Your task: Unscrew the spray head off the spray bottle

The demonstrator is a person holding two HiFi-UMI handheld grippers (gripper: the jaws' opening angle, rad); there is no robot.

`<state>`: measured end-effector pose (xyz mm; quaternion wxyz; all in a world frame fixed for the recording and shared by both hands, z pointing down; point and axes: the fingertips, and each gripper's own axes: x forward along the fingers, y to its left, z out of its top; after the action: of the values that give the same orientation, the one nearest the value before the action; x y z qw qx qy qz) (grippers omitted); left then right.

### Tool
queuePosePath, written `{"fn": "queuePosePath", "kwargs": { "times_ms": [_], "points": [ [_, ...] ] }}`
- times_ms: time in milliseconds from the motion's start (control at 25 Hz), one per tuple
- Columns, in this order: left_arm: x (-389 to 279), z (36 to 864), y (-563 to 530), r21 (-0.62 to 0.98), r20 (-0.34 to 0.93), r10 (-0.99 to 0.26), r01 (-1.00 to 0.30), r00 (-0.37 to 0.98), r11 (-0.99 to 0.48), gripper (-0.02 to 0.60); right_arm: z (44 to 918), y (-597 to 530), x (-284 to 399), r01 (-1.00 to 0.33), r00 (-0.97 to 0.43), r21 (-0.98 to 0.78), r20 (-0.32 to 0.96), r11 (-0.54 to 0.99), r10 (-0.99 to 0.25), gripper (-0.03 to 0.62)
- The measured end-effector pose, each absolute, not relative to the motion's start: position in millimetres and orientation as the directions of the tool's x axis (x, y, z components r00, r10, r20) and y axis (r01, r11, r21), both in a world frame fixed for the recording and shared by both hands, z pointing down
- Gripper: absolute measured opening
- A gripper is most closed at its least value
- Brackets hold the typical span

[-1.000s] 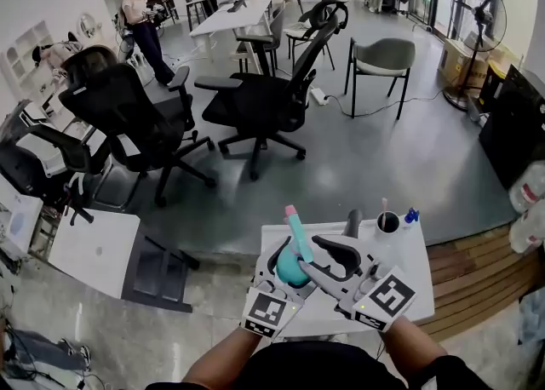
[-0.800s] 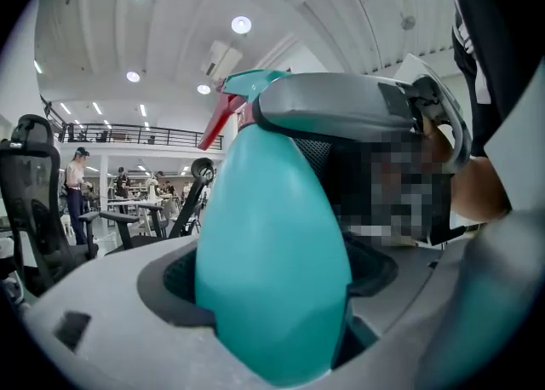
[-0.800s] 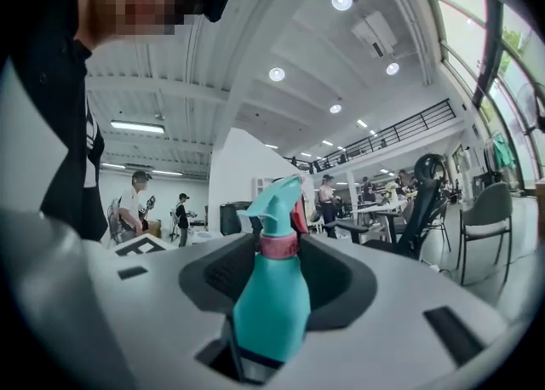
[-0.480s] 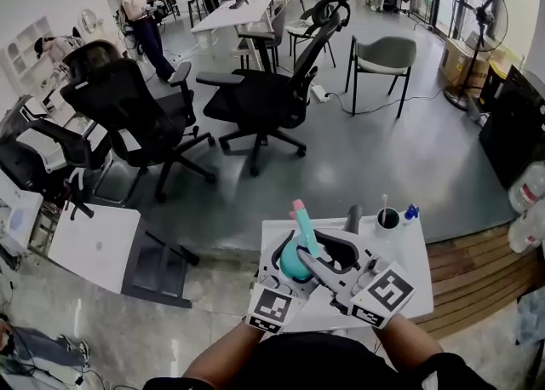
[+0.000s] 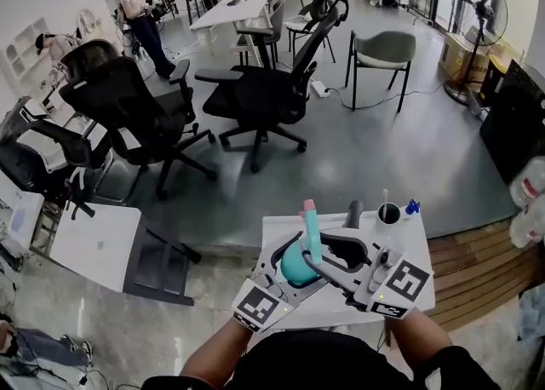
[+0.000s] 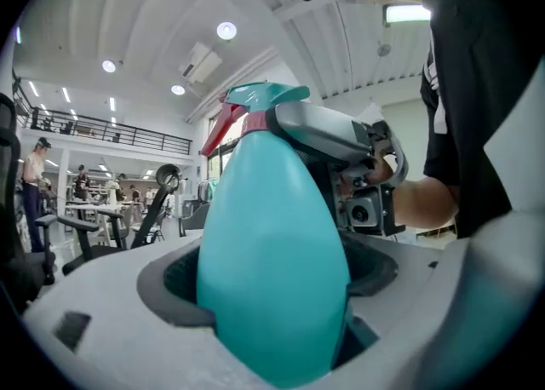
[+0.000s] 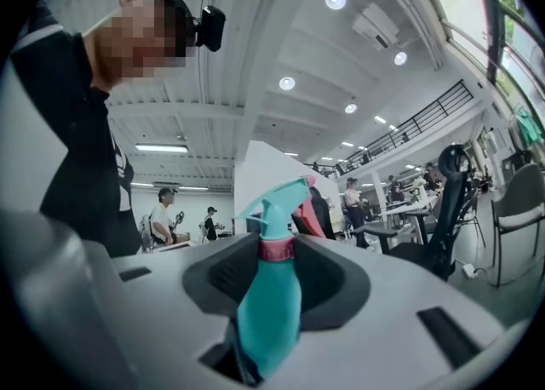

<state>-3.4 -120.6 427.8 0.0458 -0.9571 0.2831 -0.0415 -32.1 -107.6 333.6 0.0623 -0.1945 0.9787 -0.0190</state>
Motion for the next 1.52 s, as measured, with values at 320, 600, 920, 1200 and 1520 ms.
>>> {"fn": "queuePosePath", "kwargs": {
  "times_ms": [320,600,920,1200,1520],
  "points": [
    [10.9,400.0,-70.4,-0.045,-0.023,-0.210,-0.210,0.978,-0.977,0.436,315.3,-63.8,-30.5,-0.038,-0.986,-0.013,-0.161,0.999,-0.039,0.135],
    [15.2,410.7,-72.5,0.023,0.008,-0.220,-0.220,0.975,-0.975,0.436,322.3,-71.3,-23.2,0.063,-0.977,-0.059,-0.207,0.996,0.050,0.140],
    [-21.7,455.4,-142.4,-0.068,0.160,-0.651,-0.649,0.742,-0.757,0.436,351.4,-114.6,-23.5,-0.398,-0.904,-0.079,-0.134,0.914,-0.405,0.196],
    [-20.3,450.0,-149.4,-0.175,0.153,-0.742,-0.722,0.652,-0.670,0.437,348.9,-131.4,-35.7,-0.525,-0.834,-0.142,-0.108,0.839,-0.540,0.205],
    [-16.4,442.3,-142.4,-0.167,0.129,-0.721,-0.701,0.681,-0.693,0.437,341.5,-123.9,-36.5,-0.500,-0.848,-0.139,-0.122,0.855,-0.515,0.140]
  ]
}}
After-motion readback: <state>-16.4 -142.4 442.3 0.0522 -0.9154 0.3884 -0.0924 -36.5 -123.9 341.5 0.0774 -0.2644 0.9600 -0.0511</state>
